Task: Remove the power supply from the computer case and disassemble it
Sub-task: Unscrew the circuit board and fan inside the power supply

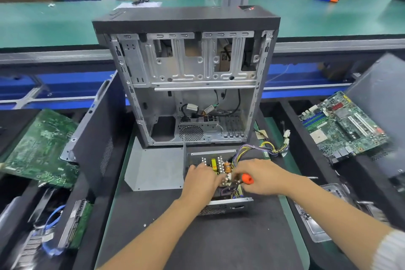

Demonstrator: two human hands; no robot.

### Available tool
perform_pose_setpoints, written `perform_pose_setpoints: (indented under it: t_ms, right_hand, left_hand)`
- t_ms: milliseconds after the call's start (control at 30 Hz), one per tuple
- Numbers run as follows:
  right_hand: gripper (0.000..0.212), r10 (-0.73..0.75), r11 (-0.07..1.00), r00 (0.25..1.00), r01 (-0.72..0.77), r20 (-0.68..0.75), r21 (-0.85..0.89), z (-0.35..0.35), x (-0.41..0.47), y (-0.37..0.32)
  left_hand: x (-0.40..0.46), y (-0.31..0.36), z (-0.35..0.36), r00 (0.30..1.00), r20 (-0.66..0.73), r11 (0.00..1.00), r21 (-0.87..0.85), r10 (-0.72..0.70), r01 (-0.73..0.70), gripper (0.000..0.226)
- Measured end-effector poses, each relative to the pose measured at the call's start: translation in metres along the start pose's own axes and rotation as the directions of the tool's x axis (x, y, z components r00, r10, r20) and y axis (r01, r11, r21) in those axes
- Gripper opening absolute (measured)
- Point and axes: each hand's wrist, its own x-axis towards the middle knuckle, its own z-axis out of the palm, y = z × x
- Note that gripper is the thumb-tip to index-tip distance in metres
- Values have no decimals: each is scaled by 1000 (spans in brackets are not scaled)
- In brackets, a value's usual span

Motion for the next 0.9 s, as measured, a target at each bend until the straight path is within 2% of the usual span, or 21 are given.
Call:
perform_pose_setpoints:
  t_ms: [100, 167, 233, 300, 367, 433, 533, 600, 667, 767, 833, 900]
  right_hand:
    - [35, -44, 986, 998, 36, 47, 162, 2, 9, -16]
    - [30, -36, 974, 997, 21, 65, 224, 1, 13, -22]
    - [27, -23, 970, 999, 11, 46, 245, -6, 15, -24]
    - [25, -36, 970, 999, 36, -5, 239, -19, 16, -26]
    - [22, -71, 976, 997, 77, -38, 205, -39, 18, -30]
    - [20, -105, 983, 993, 113, -59, 148, -61, 22, -37]
    - [21, -123, 988, 985, 133, -118, 76, -85, 33, -54]
    - [20, -146, 989, 976, 146, -159, -11, -92, 44, -69]
    - [20, -169, 982, 968, 149, -186, -116, -91, 56, -83]
    - [27, -176, 959, 965, 122, -195, -257, -83, 75, -99]
    - [30, -174, 940, 966, 105, -191, -325, -75, 86, -108]
    - [32, -181, 930, 966, 108, -185, -350, -67, 93, -114]
  left_hand:
    - [5, 0, -3, 1000, -13, 999, -38, -7, 6, 45]
    - [4, -2, -5, 998, -53, 995, -95, -26, 20, 49]
    - [1, -5, -10, 992, -113, 973, -227, -56, 29, 53]
    - [-2, -9, -19, 989, -122, 885, -466, -86, 19, 51]
    - [-5, -15, -36, 994, -103, 732, -680, -44, -38, 50]
    - [-12, -29, -57, 997, -58, 620, -781, 45, -74, 41]
    - [-26, -60, -83, 991, -9, 554, -828, 136, -83, 18]
    - [-33, -79, -92, 991, -63, 600, -790, 118, -122, 10]
    - [-39, -92, -93, 989, -134, 686, -714, 63, -140, 11]
    - [-49, -109, -85, 968, -247, 761, -636, -42, -129, 16]
    - [-51, -121, -75, 951, -296, 828, -553, -94, -91, 19]
    - [-49, -130, -62, 947, -289, 902, -432, -142, 3, 19]
